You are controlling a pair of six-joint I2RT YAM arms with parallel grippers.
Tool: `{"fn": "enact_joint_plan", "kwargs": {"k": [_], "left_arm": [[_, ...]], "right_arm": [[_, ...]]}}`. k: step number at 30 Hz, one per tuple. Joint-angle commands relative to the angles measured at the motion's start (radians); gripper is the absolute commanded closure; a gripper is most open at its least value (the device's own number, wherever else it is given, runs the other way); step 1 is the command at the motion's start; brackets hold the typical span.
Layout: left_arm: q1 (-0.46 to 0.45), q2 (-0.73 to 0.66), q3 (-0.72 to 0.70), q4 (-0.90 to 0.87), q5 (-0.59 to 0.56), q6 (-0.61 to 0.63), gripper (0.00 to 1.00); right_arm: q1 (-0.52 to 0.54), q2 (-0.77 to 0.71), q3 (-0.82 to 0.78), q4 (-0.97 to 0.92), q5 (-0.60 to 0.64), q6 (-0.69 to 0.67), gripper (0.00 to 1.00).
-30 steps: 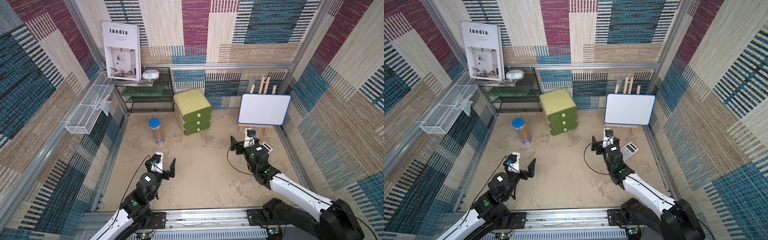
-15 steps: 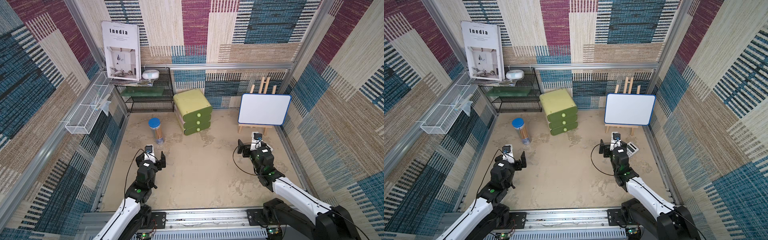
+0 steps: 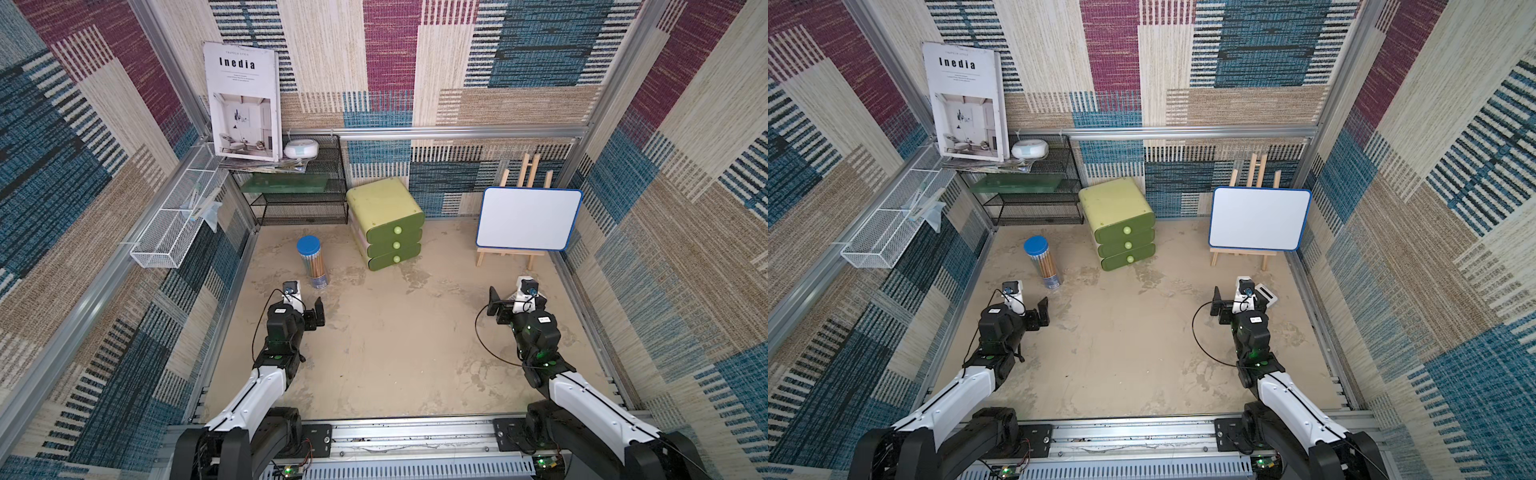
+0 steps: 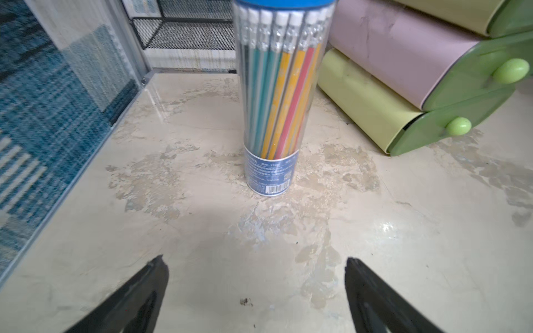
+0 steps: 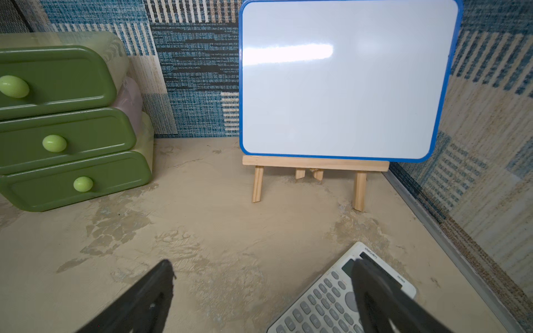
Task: Place the wired earphones into the drawer by color
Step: Reset both arms
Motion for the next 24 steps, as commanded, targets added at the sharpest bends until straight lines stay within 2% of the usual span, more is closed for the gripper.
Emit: {"fn": "enact_joint_plan", "kwargs": {"k": [1, 6, 11, 12, 19, 24], "left_arm": [[0.030, 0.099, 0.022, 0.147, 0.108, 0.031, 0.01], [0.060, 0.312, 0.064, 0.333, 0.220, 0.044, 0.01], [0.062, 0.478, 0.120, 0.382, 0.274, 0.065, 0.01], [0.064, 0.461, 0.128, 0.338, 0.262, 0.062, 0.01], [0.060, 0.473, 0.144, 0.321, 0.153, 0.021, 0.01], [0.055, 0.468, 0.144, 0.316, 0.141, 0.023, 0.01]], "right_arm": [[-0.007, 0.017, 0.005, 0.080, -0.003, -0.028, 0.01], [-0.021, 0.049, 0.000, 0.143, -0.066, -0.066, 0.01], [-0.037, 0.104, 0.025, 0.150, -0.080, -0.089, 0.01], [-0.041, 0.116, 0.028, 0.154, -0.078, -0.091, 0.01], [-0.076, 0.191, 0.049, 0.180, -0.090, -0.097, 0.01], [-0.110, 0.244, 0.053, 0.210, -0.114, -0.098, 0.01]]}}
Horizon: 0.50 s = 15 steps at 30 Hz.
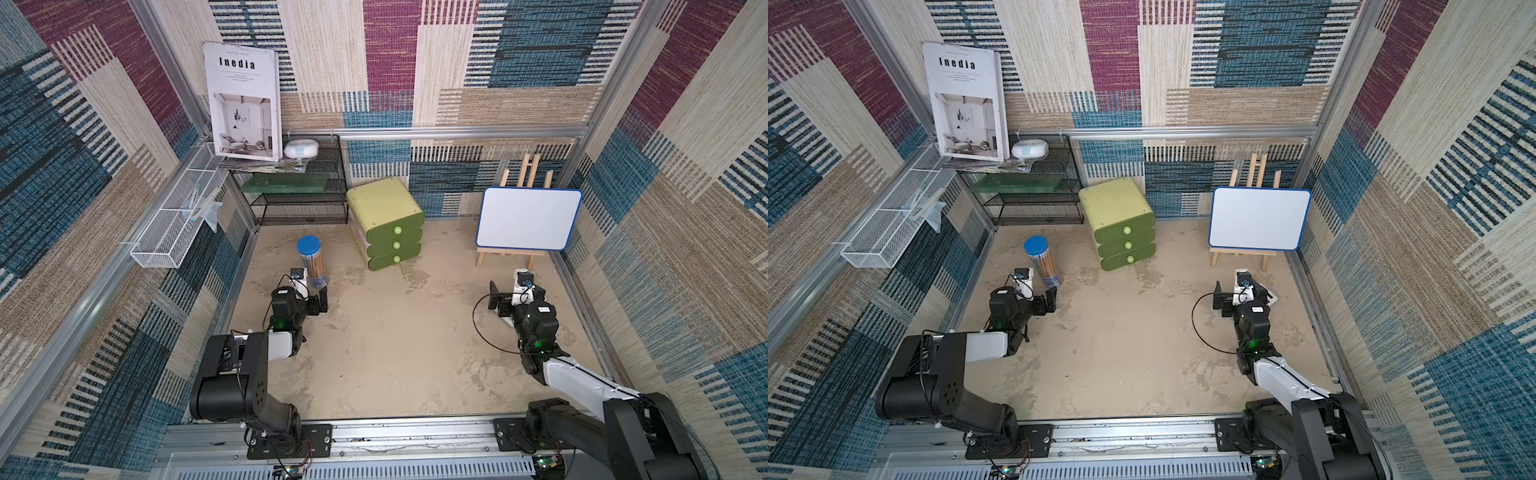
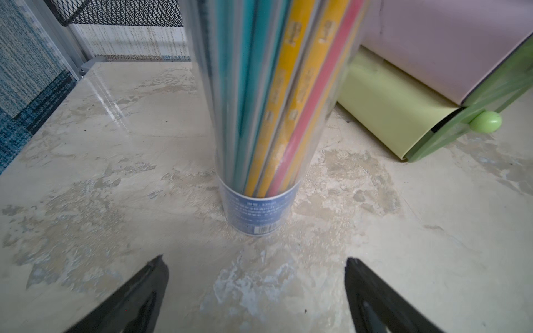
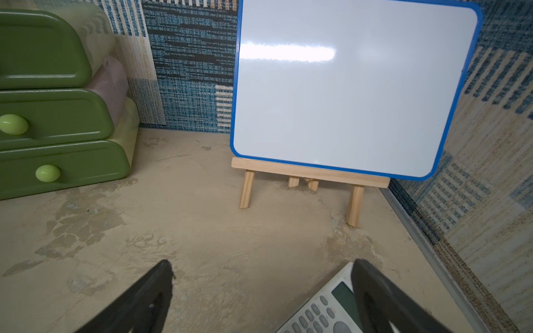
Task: Place the wired earphones into the drawer by color
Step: Reset both arms
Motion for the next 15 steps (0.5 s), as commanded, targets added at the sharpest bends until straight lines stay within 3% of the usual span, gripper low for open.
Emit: {"fn": "enact_joint_plan", "kwargs": {"k": [1, 6, 12, 13, 15], "left_arm": [[-0.001, -0.002, 0.002, 0.010, -0.028, -0.009, 0.01], [-0.002, -0.002, 0.002, 0.010, -0.028, -0.009, 0.01], [-0.003, -0.002, 0.003, 0.010, -0.029, -0.009, 0.01], [-0.002, -0.001, 0.003, 0.009, -0.028, -0.009, 0.01], [-0.002, -0.002, 0.002, 0.009, -0.028, -0.009, 0.01]], "right_arm": [[-0.022, 0.034, 0.005, 0.064, -0.030, -0.007, 0.01], [-0.086, 0.154, 0.007, 0.194, -0.096, -0.008, 0.01], [-0.163, 0.418, -0.014, 0.477, -0.133, 0.051, 0.01], [-0.164, 0.432, -0.010, 0.495, -0.129, 0.055, 0.01], [-0.164, 0.396, 0.035, 0.340, -0.149, 0.039, 0.01]]}}
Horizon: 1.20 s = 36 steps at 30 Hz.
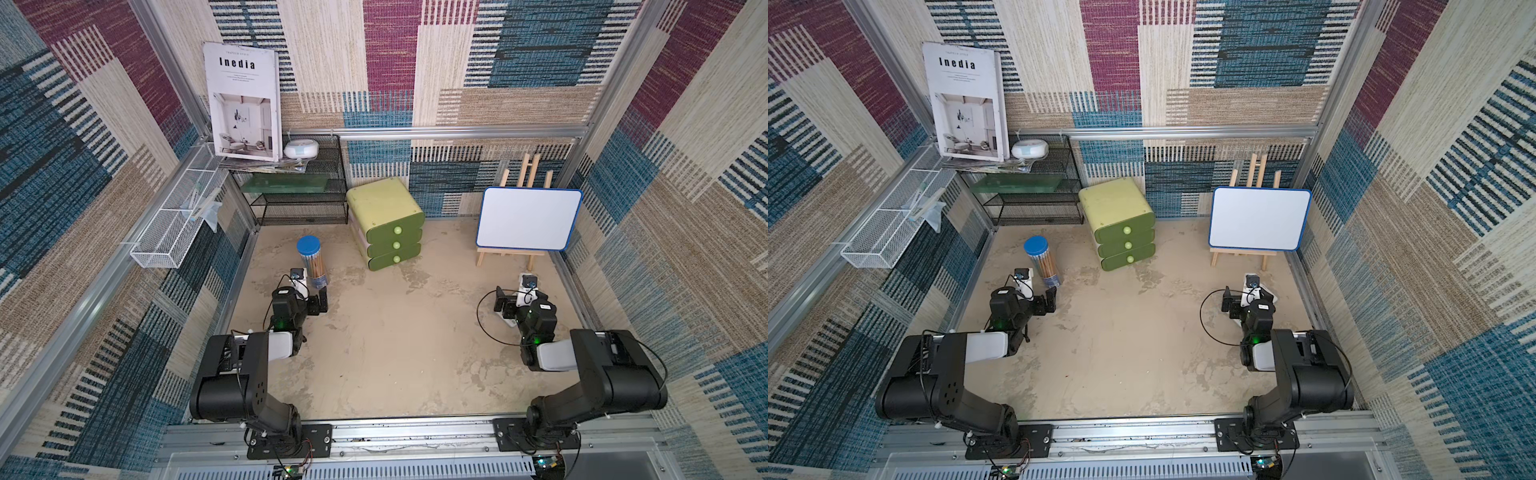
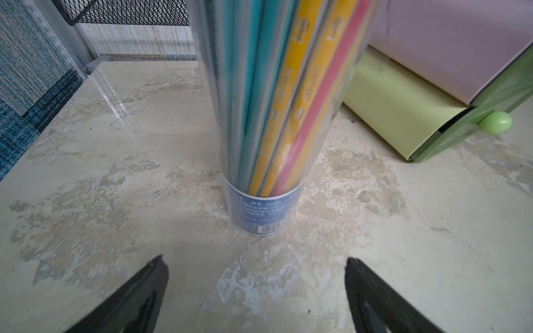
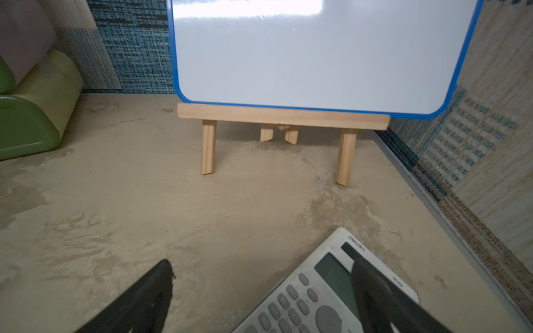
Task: Place the wired earphones into the drawer by color
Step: Reset both arms
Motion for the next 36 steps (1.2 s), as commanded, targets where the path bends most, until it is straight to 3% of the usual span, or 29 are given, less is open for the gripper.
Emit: {"fn": "enact_joint_plan", "kwargs": {"k": [1, 36], "left_arm": [[0.000, -0.001, 0.003, 0.010, -0.008, -0.009, 0.01], [-0.003, -0.002, 0.001, 0.010, -0.014, -0.008, 0.01]], "right_arm": [[-0.002, 0.002, 0.025, 0.079, -0.025, 0.019, 0.01], [-0.001, -0.011, 0.029, 0.052, -0.035, 0.006, 0.01]]}}
